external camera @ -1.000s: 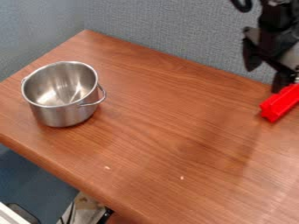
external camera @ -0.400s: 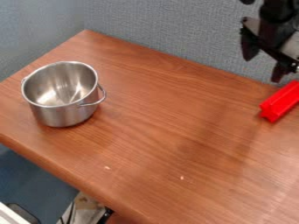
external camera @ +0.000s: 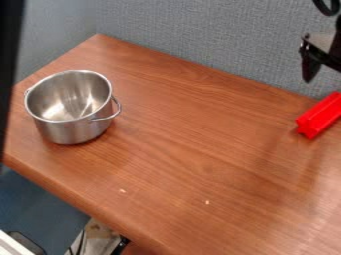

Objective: Move the red object from the metal pot to the table

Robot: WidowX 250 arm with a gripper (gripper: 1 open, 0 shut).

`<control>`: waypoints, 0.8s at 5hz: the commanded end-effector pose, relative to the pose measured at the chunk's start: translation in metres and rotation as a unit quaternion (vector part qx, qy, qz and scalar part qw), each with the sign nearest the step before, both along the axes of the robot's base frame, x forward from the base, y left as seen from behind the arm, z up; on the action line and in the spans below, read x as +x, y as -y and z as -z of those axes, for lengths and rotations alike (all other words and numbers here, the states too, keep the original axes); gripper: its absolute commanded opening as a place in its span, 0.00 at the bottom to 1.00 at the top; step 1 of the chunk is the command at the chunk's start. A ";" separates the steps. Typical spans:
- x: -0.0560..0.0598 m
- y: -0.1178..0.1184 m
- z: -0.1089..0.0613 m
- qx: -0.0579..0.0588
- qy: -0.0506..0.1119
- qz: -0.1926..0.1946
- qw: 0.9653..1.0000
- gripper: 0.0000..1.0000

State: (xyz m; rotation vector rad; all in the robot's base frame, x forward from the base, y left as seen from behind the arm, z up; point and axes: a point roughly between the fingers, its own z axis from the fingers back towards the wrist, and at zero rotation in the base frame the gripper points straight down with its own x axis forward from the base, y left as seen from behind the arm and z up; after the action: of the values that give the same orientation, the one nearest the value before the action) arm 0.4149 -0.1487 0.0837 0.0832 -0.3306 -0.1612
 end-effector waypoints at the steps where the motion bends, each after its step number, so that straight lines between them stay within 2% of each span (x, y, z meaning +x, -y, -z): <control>1: -0.001 0.018 -0.026 -0.010 0.037 -0.032 0.999 1.00; 2: -0.002 0.027 -0.019 -0.008 0.043 -0.068 0.997 1.00; 3: 0.002 0.021 -0.011 0.007 0.032 -0.080 0.996 0.00; 4: 0.009 0.011 -0.002 0.026 0.018 -0.092 0.995 0.00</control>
State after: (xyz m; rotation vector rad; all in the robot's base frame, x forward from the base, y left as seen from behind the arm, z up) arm 0.4117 -0.1630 0.0594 0.1824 -0.2862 -0.0076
